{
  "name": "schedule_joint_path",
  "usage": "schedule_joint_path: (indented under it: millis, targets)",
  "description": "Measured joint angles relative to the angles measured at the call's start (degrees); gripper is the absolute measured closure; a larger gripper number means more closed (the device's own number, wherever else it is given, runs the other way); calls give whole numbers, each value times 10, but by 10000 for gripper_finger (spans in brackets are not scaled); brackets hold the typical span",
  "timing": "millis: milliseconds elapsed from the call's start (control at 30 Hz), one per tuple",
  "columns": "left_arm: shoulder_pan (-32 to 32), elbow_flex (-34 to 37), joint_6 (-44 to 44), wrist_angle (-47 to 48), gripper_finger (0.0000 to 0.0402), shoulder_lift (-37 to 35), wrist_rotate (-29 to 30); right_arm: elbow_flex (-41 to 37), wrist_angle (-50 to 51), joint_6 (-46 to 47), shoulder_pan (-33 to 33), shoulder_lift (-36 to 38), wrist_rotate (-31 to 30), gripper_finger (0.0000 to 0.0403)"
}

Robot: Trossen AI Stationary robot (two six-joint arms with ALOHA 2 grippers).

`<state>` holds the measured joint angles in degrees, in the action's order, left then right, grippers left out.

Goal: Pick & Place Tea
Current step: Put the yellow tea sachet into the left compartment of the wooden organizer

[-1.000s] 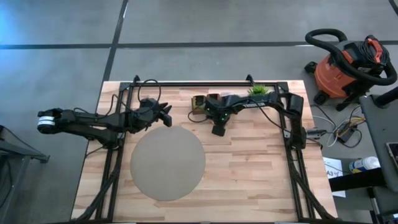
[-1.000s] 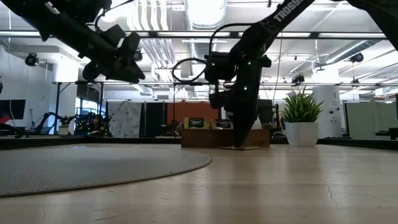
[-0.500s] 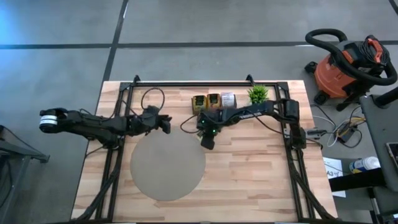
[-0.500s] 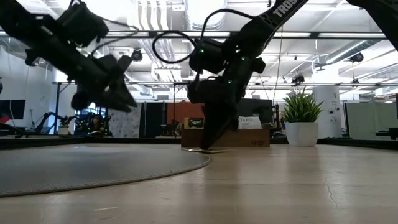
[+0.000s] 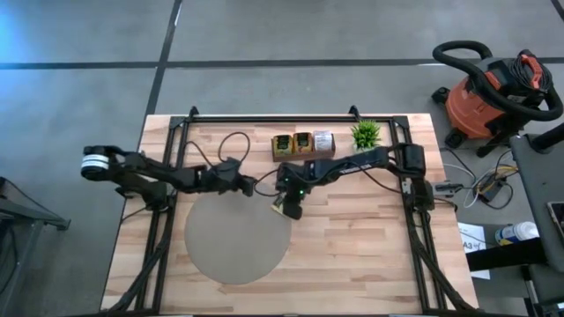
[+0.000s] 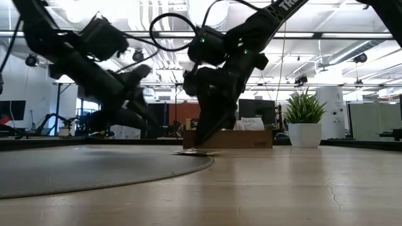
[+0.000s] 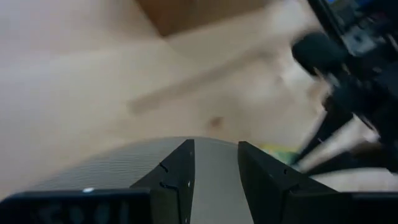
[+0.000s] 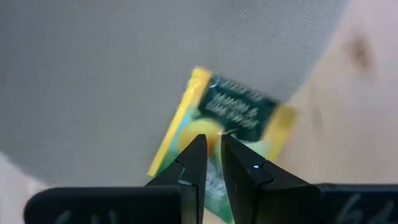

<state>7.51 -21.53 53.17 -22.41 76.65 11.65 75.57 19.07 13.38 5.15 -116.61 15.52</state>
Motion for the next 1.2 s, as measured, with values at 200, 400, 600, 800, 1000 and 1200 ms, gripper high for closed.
schedule_joint_path:
  millis: [200,400,600,800,1000,1200]
  targets:
    - [0,-61,0,-4,284,63,-104,-4,11,-21,-9,41,-63,355]
    - [-1,-100,0,2,284,118,-158,-23,44,-29,-24,59,-71,355]
    - [-1,-124,13,5,284,167,-188,-57,-8,-15,-33,47,-69,355]
    - [-1,-139,30,7,284,201,-232,-64,-25,-15,-34,22,-64,355]
    - [-3,-143,41,3,284,210,-240,-69,-47,-13,-34,16,-61,355]
    - [-8,-150,22,8,284,206,-248,-69,-74,-12,-34,15,-65,355]
